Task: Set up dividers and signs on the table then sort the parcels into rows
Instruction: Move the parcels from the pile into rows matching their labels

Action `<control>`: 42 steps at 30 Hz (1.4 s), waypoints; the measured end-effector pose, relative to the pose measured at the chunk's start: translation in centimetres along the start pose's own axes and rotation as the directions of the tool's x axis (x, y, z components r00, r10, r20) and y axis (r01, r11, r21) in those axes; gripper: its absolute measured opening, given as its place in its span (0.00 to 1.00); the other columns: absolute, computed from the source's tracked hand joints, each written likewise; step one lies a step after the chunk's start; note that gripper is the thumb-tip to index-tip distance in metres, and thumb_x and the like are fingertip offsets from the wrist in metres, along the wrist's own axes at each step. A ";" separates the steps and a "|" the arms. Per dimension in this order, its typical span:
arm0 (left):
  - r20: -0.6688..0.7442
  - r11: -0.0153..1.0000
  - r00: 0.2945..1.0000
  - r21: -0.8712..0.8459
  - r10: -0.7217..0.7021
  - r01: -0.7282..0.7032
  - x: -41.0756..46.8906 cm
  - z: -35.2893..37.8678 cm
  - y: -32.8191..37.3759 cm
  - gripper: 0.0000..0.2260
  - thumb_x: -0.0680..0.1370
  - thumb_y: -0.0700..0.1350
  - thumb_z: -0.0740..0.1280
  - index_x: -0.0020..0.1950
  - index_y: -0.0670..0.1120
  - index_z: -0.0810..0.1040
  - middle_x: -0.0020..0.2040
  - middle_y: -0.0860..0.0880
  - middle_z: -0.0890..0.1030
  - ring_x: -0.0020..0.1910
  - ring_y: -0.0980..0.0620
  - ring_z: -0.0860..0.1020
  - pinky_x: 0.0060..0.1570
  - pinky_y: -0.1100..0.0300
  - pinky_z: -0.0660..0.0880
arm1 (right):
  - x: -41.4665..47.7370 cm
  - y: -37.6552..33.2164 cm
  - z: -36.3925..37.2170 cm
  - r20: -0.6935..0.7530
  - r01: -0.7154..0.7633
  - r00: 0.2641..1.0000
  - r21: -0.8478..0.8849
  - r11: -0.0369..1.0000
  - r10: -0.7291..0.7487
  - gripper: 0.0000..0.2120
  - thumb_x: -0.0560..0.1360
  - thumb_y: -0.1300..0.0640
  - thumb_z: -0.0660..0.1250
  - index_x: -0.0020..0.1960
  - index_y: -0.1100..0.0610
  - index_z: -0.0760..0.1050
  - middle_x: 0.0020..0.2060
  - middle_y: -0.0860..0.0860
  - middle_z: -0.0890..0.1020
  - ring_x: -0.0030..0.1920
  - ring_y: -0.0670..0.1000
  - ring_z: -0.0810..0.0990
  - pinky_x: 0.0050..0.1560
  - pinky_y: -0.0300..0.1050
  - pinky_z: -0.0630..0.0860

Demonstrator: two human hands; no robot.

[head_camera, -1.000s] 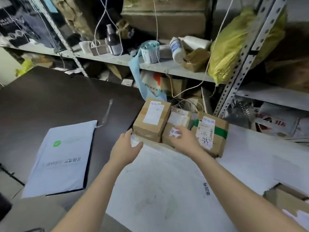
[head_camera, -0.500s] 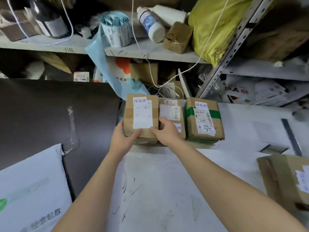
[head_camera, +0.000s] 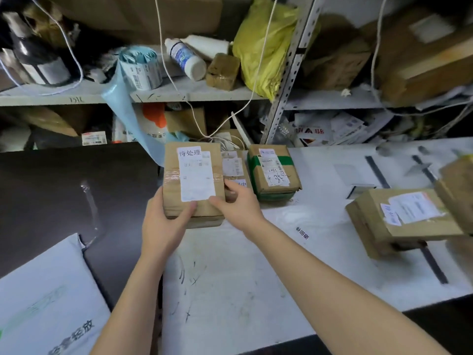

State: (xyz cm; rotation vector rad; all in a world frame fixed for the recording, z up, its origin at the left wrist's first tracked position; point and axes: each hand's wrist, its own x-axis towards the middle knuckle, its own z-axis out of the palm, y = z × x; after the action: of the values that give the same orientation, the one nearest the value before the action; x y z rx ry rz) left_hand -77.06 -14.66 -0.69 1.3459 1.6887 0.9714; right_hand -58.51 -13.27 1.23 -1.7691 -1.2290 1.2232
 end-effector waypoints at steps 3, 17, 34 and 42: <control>0.003 0.999 0.999 0.010 0.040 -0.040 -3.0 0.8 2.5 0.25 0.72 0.62 0.75 0.67 0.63 0.74 0.60 0.58 0.78 0.57 0.58 0.79 0.58 0.50 0.78 | -3.2 -0.3 -2.8 -0.039 0.040 0.998 -0.005 0.999 -0.041 0.24 0.71 0.47 0.75 0.66 0.40 0.78 0.51 0.36 0.84 0.54 0.43 0.82 0.56 0.52 0.82; 0.026 0.975 0.977 0.069 0.212 -0.213 -24.7 10.7 12.8 0.26 0.65 0.67 0.75 0.59 0.57 0.82 0.52 0.57 0.85 0.50 0.55 0.83 0.53 0.48 0.82 | -22.6 6.8 -21.6 -0.199 0.142 0.967 -0.087 0.986 -0.157 0.33 0.61 0.34 0.70 0.65 0.40 0.77 0.55 0.37 0.83 0.52 0.46 0.83 0.53 0.53 0.82; 0.125 0.950 0.958 0.150 0.258 -0.275 -37.6 28.0 20.1 0.22 0.67 0.67 0.77 0.56 0.57 0.86 0.46 0.59 0.86 0.46 0.58 0.83 0.43 0.59 0.80 | -30.9 18.1 -40.7 -0.372 0.049 0.925 -0.084 0.995 -0.077 0.32 0.64 0.32 0.73 0.65 0.42 0.79 0.55 0.36 0.83 0.56 0.45 0.81 0.57 0.54 0.81; 0.196 0.988 0.978 0.120 0.070 -0.095 -35.8 36.4 17.5 0.21 0.66 0.65 0.77 0.55 0.60 0.86 0.45 0.61 0.87 0.48 0.59 0.83 0.49 0.58 0.80 | -26.6 24.5 -45.0 -0.287 -0.100 0.955 -0.065 0.993 0.078 0.32 0.64 0.34 0.75 0.67 0.42 0.79 0.58 0.38 0.83 0.58 0.47 0.80 0.58 0.55 0.82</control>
State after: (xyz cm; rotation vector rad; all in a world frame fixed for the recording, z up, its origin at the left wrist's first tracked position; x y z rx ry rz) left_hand -31.41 -43.27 3.03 1.5529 1.5820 0.7626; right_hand -11.67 -46.86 4.11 -1.9968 -1.0516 0.9371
